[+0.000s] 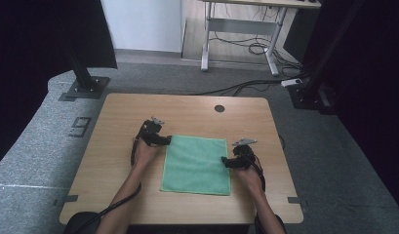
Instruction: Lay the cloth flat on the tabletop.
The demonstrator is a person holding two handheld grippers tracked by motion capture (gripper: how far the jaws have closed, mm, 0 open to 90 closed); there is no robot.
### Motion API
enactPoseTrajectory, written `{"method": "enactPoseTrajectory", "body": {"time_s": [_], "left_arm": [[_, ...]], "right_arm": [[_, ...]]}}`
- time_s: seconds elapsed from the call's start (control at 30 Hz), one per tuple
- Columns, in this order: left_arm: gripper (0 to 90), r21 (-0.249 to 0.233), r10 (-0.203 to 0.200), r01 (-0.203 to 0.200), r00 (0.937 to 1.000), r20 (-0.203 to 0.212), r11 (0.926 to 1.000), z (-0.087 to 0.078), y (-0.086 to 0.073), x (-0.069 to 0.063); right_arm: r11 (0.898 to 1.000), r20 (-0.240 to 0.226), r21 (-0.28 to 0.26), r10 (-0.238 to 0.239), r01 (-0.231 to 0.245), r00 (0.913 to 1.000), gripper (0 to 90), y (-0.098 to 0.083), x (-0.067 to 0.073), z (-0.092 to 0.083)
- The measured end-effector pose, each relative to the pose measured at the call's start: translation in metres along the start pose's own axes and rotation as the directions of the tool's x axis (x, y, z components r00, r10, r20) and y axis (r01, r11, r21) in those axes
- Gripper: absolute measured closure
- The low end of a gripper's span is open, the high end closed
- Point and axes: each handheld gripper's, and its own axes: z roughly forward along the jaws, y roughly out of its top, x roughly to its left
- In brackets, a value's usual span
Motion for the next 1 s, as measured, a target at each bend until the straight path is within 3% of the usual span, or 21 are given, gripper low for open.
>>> {"method": "enactPoseTrajectory", "body": {"time_s": [0.17,0.23,0.27,0.47,0.57,0.67,0.83,1.0], "left_arm": [[11.7,-0.024,0.039,-0.038,0.9981,0.047,0.9990,-0.020,-0.005,-0.011],[11.6,-0.027,0.062,-0.060,0.9947,0.082,0.9978,-0.032,-0.016,-0.020],[10.9,-0.027,0.062,-0.060,0.9947,0.082,0.9978,-0.032,-0.016,-0.020],[9.6,-0.001,0.089,-0.089,0.9866,0.137,0.9960,-0.049,-0.053,-0.037],[9.0,0.013,0.103,-0.105,0.9869,0.124,0.9943,-0.051,-0.065,-0.042],[8.6,-0.004,0.078,-0.078,0.9894,0.123,0.9970,-0.051,-0.071,-0.041],[6.5,-0.005,0.072,-0.072,0.9927,0.096,0.9974,-0.048,-0.069,-0.035],[6.0,-0.002,0.047,-0.047,0.9968,0.064,0.9989,-0.042,-0.063,-0.022]], "right_arm": [[0.999,-0.018,-0.045,0.002,-0.003,0.9998,20.1,0.004,0.000,-0.014],[0.999,-0.016,-0.036,-0.021,0.020,0.9997,19.7,0.002,0.003,-0.023],[0.999,-0.016,-0.036,-0.021,0.020,0.9997,19.7,0.002,0.003,-0.023],[0.999,-0.034,-0.014,-0.038,0.038,0.9987,19.0,-0.012,0.011,-0.036],[0.999,-0.038,0.018,-0.051,0.051,0.9980,19.0,-0.020,0.016,-0.032],[0.997,-0.023,0.044,-0.069,0.070,0.9973,18.0,-0.021,0.018,-0.026],[0.997,0.000,0.031,-0.068,0.068,0.9977,16.9,-0.017,0.017,-0.020],[0.999,0.000,0.023,-0.046,0.046,0.9989,16.3,-0.008,0.015,-0.009]]}}
